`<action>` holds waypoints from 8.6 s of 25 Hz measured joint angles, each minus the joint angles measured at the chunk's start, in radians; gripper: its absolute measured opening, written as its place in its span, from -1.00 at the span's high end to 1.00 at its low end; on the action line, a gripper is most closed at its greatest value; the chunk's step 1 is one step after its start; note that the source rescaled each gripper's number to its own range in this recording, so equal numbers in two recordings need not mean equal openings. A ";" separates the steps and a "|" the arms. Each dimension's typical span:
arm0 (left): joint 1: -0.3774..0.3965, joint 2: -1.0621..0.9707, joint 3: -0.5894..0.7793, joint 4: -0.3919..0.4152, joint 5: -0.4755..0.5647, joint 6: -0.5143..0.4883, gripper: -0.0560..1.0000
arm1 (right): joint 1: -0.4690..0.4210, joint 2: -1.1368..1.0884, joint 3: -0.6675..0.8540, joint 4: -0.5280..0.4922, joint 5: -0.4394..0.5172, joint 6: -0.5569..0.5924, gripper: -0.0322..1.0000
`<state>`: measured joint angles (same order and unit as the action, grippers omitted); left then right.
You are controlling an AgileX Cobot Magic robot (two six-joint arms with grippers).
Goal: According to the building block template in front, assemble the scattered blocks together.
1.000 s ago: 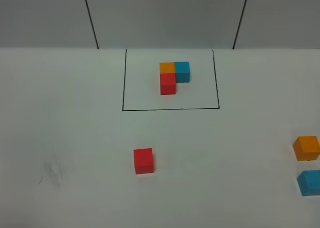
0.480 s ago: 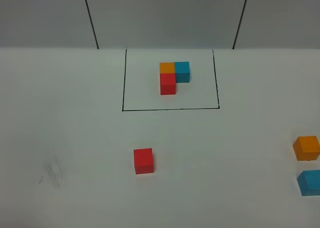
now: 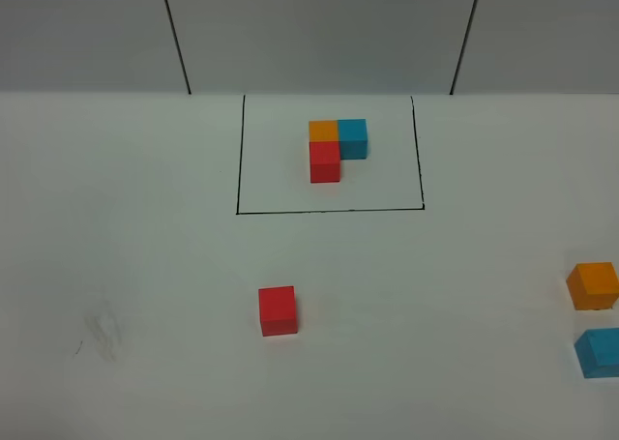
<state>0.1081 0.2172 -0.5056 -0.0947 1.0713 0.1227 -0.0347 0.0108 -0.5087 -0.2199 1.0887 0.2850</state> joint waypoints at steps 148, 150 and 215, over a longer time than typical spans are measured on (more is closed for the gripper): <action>0.000 0.000 0.000 0.000 0.000 0.001 0.89 | 0.000 1.363 -0.249 0.343 -0.555 -0.399 -1.00; 0.000 0.000 0.000 0.000 0.000 0.001 0.89 | 0.000 1.399 -0.249 0.344 -0.577 -0.403 -1.00; 0.000 0.000 0.000 0.000 0.000 0.002 0.89 | 0.000 1.726 -0.281 0.228 -0.787 -0.414 -0.12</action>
<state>0.1081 0.2172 -0.5056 -0.0947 1.0713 0.1245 -0.0347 1.7368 -0.7893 0.0081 0.3020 -0.1290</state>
